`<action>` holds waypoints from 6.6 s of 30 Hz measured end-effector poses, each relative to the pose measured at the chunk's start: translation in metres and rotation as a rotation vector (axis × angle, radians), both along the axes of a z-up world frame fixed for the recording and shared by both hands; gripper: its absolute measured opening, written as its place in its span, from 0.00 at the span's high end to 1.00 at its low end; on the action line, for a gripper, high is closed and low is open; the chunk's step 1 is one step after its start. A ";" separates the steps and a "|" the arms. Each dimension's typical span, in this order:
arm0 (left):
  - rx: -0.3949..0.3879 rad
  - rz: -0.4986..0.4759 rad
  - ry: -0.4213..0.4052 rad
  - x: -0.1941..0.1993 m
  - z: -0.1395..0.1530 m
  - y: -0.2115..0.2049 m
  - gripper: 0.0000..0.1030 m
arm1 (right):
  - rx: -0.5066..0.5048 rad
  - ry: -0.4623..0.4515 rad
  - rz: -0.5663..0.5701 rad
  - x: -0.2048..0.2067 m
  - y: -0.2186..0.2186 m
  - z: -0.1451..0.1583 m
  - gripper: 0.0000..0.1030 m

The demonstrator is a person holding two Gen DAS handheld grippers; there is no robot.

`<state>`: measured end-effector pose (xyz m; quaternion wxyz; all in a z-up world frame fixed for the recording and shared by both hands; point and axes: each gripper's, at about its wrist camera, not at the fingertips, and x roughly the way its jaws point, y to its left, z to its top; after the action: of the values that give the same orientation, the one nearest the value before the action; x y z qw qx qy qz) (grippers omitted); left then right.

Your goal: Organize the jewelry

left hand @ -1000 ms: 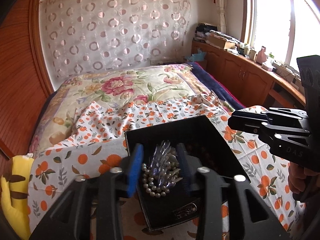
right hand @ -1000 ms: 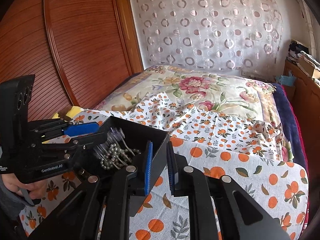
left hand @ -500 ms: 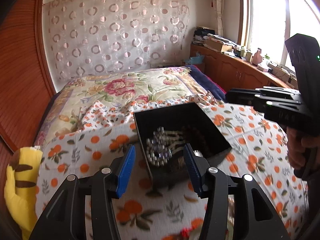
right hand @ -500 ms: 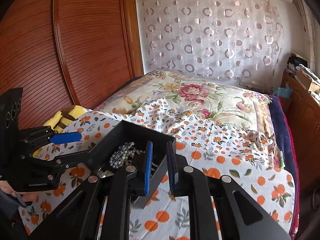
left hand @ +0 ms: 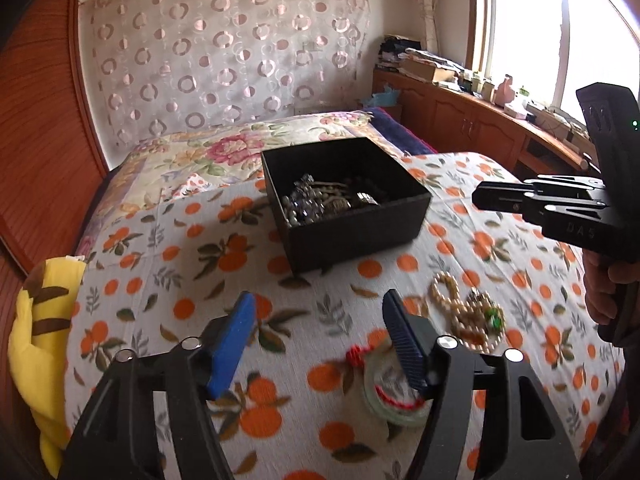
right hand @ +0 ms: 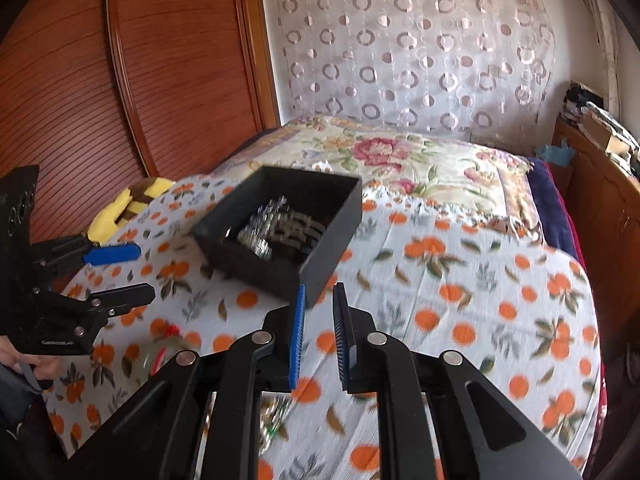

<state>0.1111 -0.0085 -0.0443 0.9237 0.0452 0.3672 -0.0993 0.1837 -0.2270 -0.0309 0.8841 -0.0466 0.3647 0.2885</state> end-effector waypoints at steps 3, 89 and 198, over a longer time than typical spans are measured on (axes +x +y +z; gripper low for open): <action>0.012 -0.010 0.013 -0.009 -0.005 -0.003 0.38 | -0.014 0.017 0.002 -0.013 0.002 -0.010 0.85; -0.019 -0.062 0.057 -0.033 -0.014 -0.041 0.33 | 0.038 -0.072 0.004 -0.080 -0.022 0.021 0.95; -0.027 -0.027 0.021 0.141 0.020 -0.023 0.33 | -0.026 -0.003 0.068 0.078 0.022 0.008 0.92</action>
<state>0.2520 -0.0312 -0.0243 0.9190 0.0364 0.3748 -0.1172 0.2616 -0.2052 -0.0227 0.8736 -0.0711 0.3652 0.3136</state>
